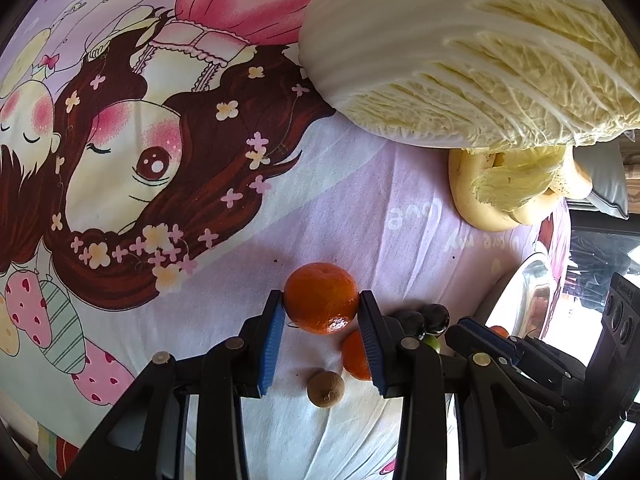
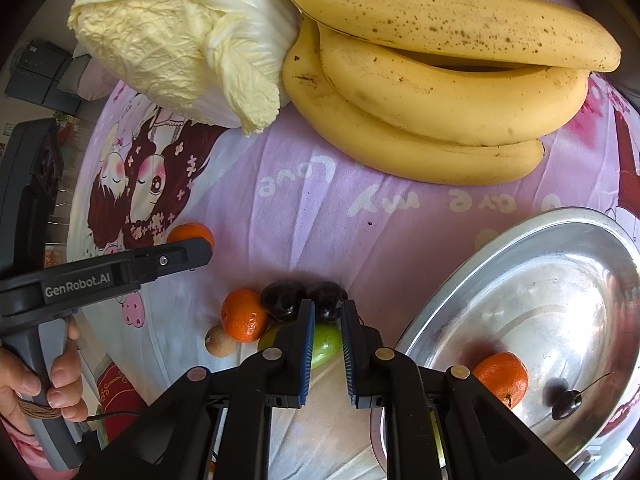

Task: Organize fruits
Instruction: 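Hold the mandarin in the left tool while the right tool reaches toward the green fruit, then close the right tool around the green pear-like fruit beside the cherries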

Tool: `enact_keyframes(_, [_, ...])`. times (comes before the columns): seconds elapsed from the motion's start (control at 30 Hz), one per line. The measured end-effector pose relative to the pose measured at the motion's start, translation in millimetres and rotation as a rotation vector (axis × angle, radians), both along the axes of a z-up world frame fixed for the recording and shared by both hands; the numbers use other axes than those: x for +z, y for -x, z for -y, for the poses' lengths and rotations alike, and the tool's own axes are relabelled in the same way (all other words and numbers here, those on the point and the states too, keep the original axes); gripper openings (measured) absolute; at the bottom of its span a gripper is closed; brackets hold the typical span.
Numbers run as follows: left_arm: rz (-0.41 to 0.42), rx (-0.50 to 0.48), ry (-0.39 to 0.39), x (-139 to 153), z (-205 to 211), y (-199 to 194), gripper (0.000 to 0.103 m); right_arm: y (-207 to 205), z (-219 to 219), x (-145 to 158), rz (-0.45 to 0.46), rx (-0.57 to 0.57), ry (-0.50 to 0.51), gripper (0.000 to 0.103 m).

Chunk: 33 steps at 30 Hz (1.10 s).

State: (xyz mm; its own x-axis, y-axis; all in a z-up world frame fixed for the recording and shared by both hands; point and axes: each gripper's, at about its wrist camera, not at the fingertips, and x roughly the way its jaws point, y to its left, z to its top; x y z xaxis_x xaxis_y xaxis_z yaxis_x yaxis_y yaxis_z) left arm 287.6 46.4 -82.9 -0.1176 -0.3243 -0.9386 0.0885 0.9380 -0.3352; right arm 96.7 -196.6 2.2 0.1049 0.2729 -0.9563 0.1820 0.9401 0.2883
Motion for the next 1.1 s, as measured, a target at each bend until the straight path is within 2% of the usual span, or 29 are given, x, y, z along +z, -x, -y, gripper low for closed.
enact_keyframes(0.1, [-0.008, 0.0, -0.003, -3.2, -2.8, -0.2, 0.038, 0.3, -2.7, -2.0, -0.003, -0.005, -0.03, 0.017])
enact_keyframes(0.23, [-0.009, 0.003, -0.003, -2.9, -9.5, -1.0, 0.038, -2.9, -9.8, -2.6, -0.011, 0.007, 0.0, 0.03])
enact_keyframes(0.43, [-0.005, 0.009, -0.003, 0.4, -19.5, -1.9, 0.038, 3.7, -19.6, -6.5, -0.055, 0.001, -0.013, 0.033])
enact_keyframes(0.67, [-0.012, 0.007, -0.005, 1.8, -31.0, -0.3, 0.038, 11.6, -27.6, -16.3, -0.114, -0.066, -0.024, 0.05])
enact_keyframes(0.73, [-0.011, 0.002, -0.009, 2.6, -32.8, 1.7, 0.038, 12.4, -27.8, -18.1, -0.115, -0.091, -0.035, 0.052])
enact_keyframes(0.83, [-0.012, -0.001, -0.008, 2.9, -35.0, 2.9, 0.038, 11.1, -27.4, -21.4, -0.109, -0.115, -0.029, 0.061])
enact_keyframes(0.97, [-0.013, -0.008, -0.007, 3.5, -36.7, 6.3, 0.038, 9.5, -27.7, -27.8, -0.105, -0.135, -0.012, 0.061])
enact_keyframes(1.1, [-0.016, -0.01, -0.011, 1.3, -28.1, 12.0, 0.039, 11.2, -27.6, -25.7, -0.091, -0.08, 0.021, 0.06])
